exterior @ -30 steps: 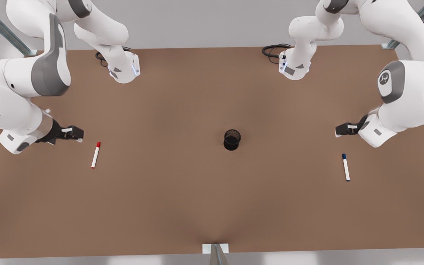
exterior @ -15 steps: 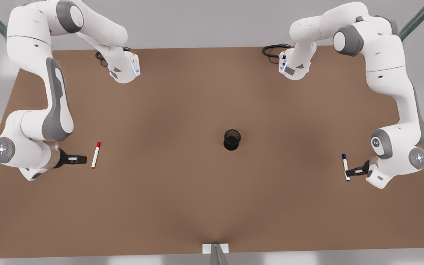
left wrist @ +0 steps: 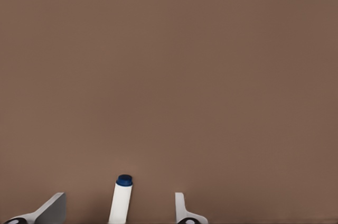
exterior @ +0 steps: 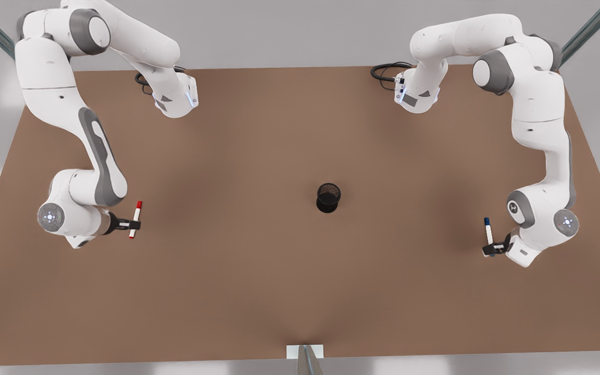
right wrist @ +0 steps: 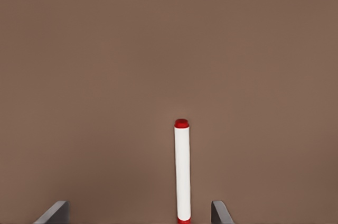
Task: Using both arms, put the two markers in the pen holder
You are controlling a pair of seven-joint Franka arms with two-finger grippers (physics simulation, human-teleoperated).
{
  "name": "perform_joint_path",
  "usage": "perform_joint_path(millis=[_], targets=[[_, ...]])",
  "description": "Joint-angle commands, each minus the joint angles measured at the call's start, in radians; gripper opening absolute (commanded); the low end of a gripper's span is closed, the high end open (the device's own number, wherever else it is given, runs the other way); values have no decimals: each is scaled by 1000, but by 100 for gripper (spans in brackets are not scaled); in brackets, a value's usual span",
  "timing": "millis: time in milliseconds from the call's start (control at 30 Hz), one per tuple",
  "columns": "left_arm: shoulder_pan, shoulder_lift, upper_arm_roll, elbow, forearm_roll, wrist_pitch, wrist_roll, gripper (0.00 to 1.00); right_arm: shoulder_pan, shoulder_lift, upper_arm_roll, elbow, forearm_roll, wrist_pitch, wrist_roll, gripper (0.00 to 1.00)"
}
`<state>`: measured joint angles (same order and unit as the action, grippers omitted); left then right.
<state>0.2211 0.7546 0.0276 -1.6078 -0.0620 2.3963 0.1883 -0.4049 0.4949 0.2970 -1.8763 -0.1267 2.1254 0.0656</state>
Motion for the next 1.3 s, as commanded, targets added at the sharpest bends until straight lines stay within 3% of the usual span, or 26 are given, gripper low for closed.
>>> perform_joint_path(millis=[0, 67, 400, 600, 700, 800, 967, 1033, 1267], targets=[[0, 0, 0, -4, 2, 30, 148, 92, -8, 24, -4, -3, -10, 108, 46, 100], [0, 9, 0, -4, 2, 33, 152, 69, -9, 56, -4, -1, -18, 127, 48, 100], [-2, 29, 0, -1, 2, 43, 152, 47, -29, 123, -4, -26, -105, 186, 46, 76], [0, 32, 0, -1, 2, 43, 151, 32, -31, 123, -4, -37, -125, 199, 48, 53], [-3, 29, 0, 6, 2, 43, 149, 23, -31, 123, -4, -38, -125, 199, 48, 49], [-9, 17, 0, 19, 4, 27, 146, 22, -31, 125, -4, -41, -125, 199, 48, 46], [-62, -29, -5, 190, -4, -307, -26, 21, -31, 129, -4, -40, -125, 200, 48, 30], [-65, -124, -41, 189, -78, -440, -79, 21, -31, 129, -4, -40, -125, 200, 48, 28], [-100, -235, -149, 190, -139, -526, -245, 21, -32, 44, 25, -15, -125, 163, 40, 23]])
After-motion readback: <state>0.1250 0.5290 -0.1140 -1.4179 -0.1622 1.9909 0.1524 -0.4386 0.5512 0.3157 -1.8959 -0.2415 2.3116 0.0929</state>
